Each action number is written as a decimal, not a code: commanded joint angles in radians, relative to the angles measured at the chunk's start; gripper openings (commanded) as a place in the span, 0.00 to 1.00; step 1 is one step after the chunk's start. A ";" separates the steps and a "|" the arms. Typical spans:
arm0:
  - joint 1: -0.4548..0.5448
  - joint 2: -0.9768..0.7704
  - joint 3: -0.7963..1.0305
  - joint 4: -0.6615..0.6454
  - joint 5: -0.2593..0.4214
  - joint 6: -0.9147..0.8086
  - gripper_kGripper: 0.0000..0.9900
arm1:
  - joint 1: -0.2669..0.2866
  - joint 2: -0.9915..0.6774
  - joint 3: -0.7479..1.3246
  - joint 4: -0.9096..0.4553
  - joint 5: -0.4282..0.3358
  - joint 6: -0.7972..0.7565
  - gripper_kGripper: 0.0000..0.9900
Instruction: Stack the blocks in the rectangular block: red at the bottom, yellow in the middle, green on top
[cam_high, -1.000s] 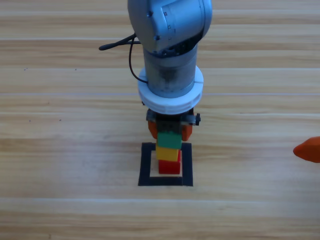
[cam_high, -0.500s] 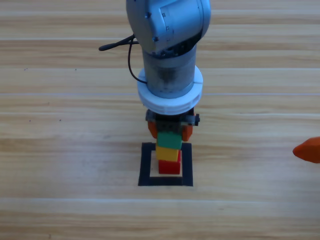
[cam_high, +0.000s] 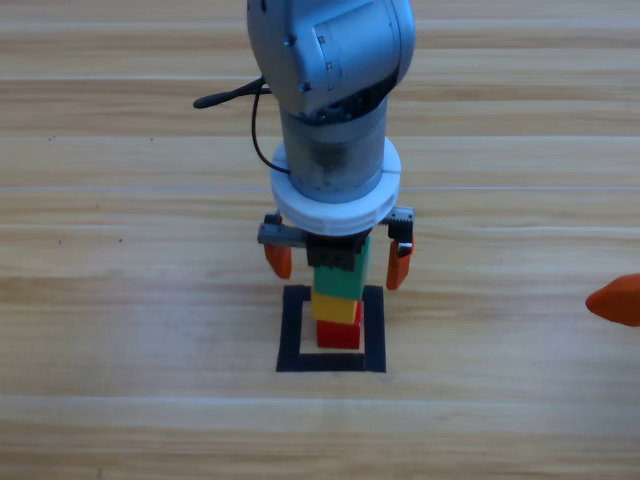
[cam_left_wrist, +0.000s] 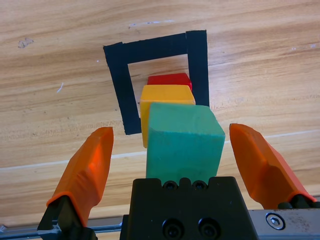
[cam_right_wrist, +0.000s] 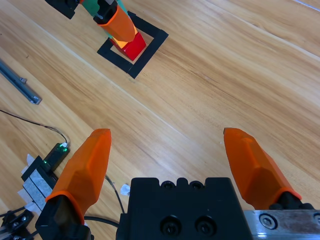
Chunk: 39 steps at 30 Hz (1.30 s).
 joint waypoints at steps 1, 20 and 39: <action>0.012 -0.079 -0.056 -0.005 0.053 -0.023 1.00 | -0.022 0.023 0.033 -0.019 -0.013 -0.002 1.00; -0.082 -0.745 0.896 -0.542 0.243 -0.030 1.00 | -0.022 -0.003 0.035 -0.020 -0.022 -0.005 1.00; -0.084 -0.800 0.970 -0.605 0.248 0.010 1.00 | -0.022 0.012 0.033 -0.023 -0.032 -0.008 1.00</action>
